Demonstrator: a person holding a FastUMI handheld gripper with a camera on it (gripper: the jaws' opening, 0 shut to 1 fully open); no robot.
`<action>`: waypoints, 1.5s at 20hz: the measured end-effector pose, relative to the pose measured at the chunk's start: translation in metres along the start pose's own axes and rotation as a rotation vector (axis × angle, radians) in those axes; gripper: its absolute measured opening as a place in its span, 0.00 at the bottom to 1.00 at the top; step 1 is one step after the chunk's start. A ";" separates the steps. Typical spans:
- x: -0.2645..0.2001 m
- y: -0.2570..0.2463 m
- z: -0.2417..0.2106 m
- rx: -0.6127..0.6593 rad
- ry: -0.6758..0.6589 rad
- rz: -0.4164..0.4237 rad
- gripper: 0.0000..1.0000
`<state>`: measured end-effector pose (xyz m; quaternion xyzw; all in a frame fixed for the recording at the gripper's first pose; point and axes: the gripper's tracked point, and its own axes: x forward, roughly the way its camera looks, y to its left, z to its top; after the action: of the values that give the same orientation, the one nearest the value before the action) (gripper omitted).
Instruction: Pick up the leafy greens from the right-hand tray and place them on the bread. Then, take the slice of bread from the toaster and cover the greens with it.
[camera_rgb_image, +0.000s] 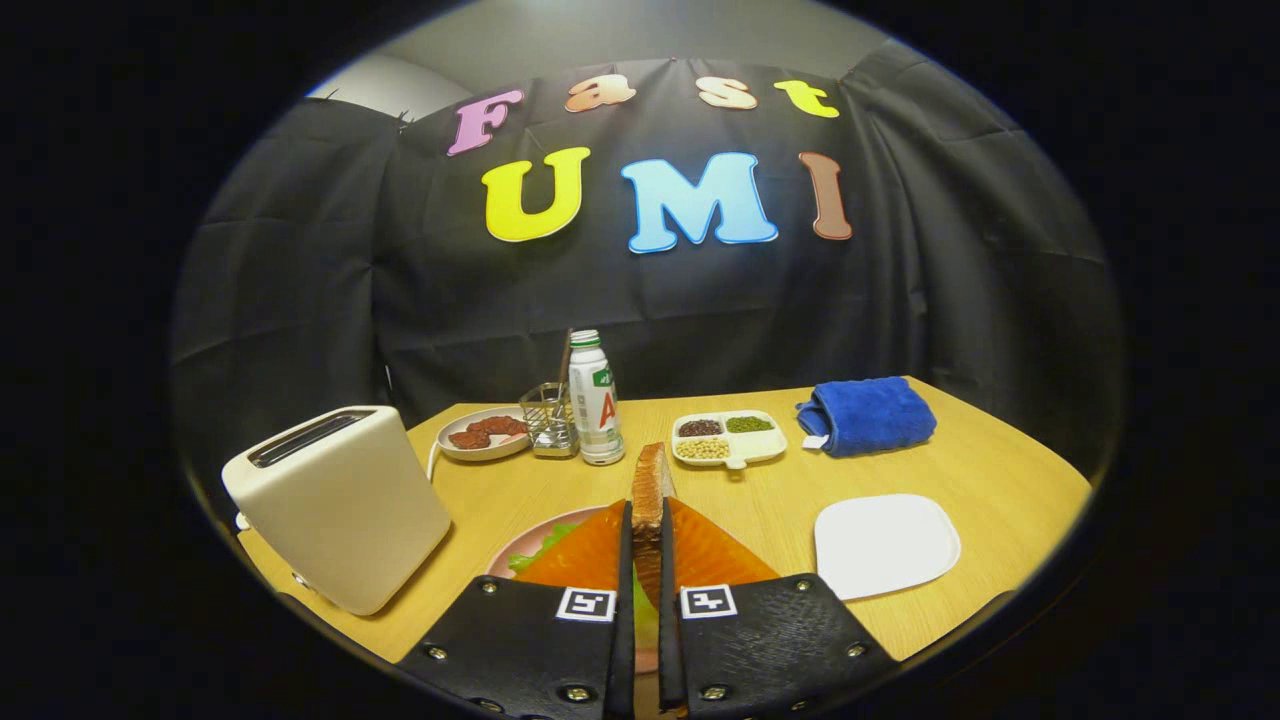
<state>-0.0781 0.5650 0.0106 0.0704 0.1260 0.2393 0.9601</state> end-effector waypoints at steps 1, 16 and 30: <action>0.002 0.009 -0.005 0.009 0.014 0.025 0.10; 0.023 0.056 -0.073 0.084 0.192 0.145 0.10; 0.018 0.067 -0.081 0.104 0.206 0.154 0.33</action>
<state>-0.1145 0.6386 -0.0580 0.1045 0.2304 0.3114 0.9160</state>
